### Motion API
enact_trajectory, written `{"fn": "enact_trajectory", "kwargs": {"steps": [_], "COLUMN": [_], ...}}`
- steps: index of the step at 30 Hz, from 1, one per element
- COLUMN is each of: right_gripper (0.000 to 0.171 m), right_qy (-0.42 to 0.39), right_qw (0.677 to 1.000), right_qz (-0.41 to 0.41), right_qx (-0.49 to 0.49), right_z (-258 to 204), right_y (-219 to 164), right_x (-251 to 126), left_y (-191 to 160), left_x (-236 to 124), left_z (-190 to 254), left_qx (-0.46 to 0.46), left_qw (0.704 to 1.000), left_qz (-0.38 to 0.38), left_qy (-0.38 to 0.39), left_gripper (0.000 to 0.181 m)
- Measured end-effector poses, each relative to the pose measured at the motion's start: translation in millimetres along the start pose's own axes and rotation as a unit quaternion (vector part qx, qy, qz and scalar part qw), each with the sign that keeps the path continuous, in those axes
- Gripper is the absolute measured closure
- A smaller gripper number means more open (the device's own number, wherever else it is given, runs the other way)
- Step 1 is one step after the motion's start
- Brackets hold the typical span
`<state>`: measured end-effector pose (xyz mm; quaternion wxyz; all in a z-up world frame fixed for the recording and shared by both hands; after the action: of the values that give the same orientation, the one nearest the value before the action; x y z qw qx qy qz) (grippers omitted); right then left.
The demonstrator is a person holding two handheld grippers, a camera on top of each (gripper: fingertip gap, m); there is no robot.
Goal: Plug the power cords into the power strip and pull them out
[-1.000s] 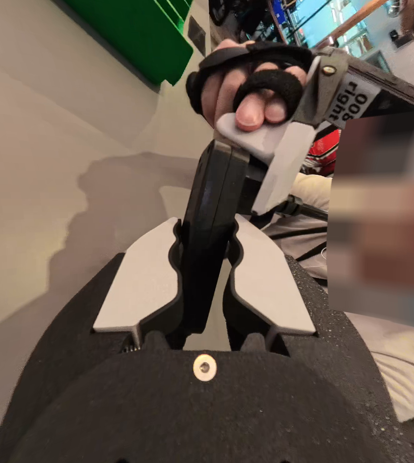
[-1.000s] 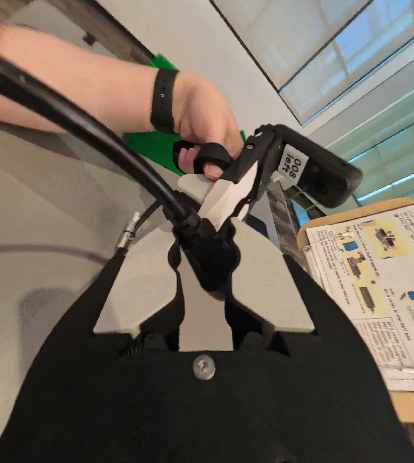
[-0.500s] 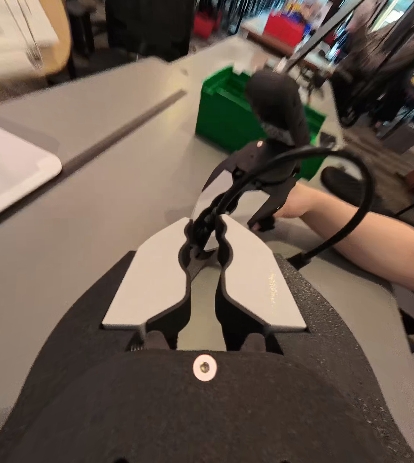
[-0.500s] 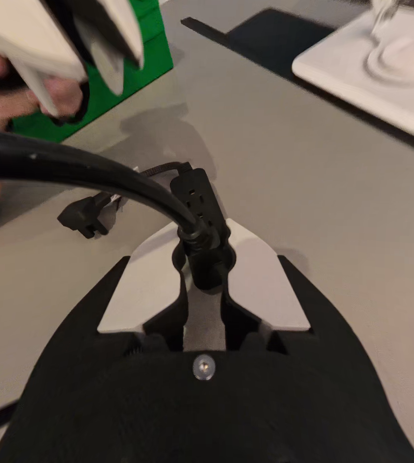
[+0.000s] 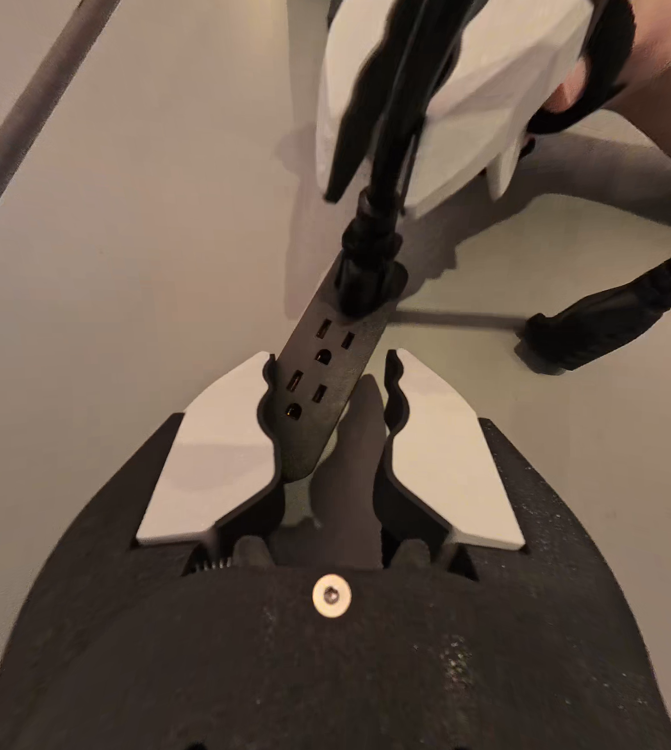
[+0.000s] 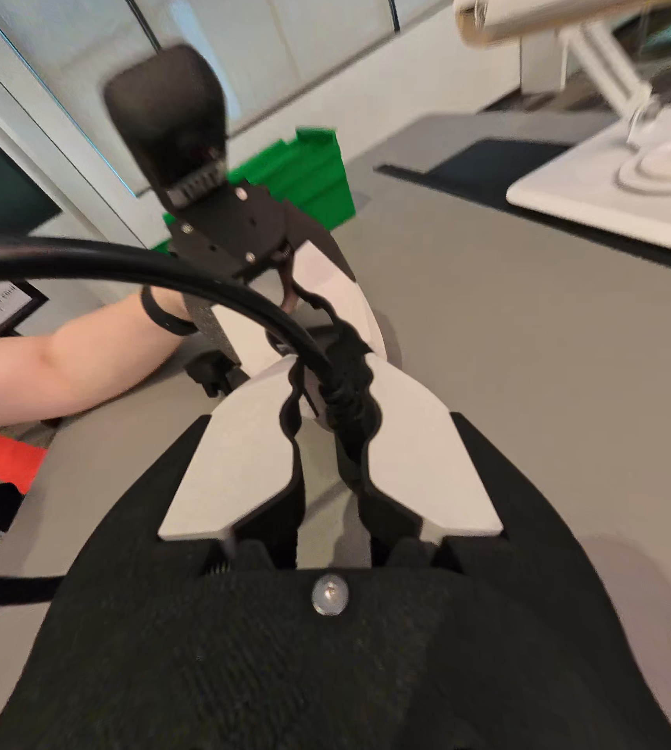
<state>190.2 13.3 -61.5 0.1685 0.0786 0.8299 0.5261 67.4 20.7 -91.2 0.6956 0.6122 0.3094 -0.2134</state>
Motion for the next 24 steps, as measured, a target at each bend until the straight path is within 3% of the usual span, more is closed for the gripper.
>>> {"fn": "enact_trajectory", "kwargs": {"steps": [4, 7, 10, 15, 21, 24], "right_gripper": [0.148, 0.144, 0.145, 0.141, 0.136, 0.144], "right_qy": [-0.026, -0.015, -0.004, -0.060, -0.061, -0.088], "right_qw": [0.996, 0.996, 0.998, 0.989, 0.983, 0.978], "right_qz": [-0.063, -0.068, -0.059, -0.074, -0.074, -0.088], "right_qx": [-0.064, -0.052, -0.032, -0.109, -0.156, -0.165], "right_z": [-1.8, -2.0, 0.8, 4.9, -0.2, 0.8], "right_y": [-8.6, -11.1, -12.5, -15.2, -21.2, -23.8], "right_x": [-2.3, 2.6, 2.6, -1.2, 11.5, 21.1], "left_y": [0.8, 9.0, 6.9, 7.2, 8.0, 8.1], "left_x": [-3.7, -7.4, 3.1, 10.3, 11.4, 11.3], "left_z": [-7.6, -4.5, 0.3, 6.3, 7.8, 6.9], "left_qx": [-0.020, -0.030, -0.004, 0.030, 0.025, 0.020], "left_qw": [1.000, 0.999, 0.999, 0.993, 0.993, 0.993], "left_qz": [0.018, 0.044, 0.011, 0.006, 0.006, 0.004], "left_qy": [0.007, 0.003, 0.032, 0.114, 0.114, 0.118], "left_gripper": [0.152, 0.171, 0.174, 0.181, 0.177, 0.179]}}
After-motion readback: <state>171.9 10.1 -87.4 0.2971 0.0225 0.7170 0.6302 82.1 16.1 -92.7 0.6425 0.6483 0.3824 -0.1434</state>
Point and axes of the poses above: each gripper's, where its closed fingertips meet, x out along the fingers, y out of its top, z = x × y across the jaws, the point moved 6 cm from there along -x, back along the fingers, and after that the axes turned 1 degree about -y, right-handed, at the moved point
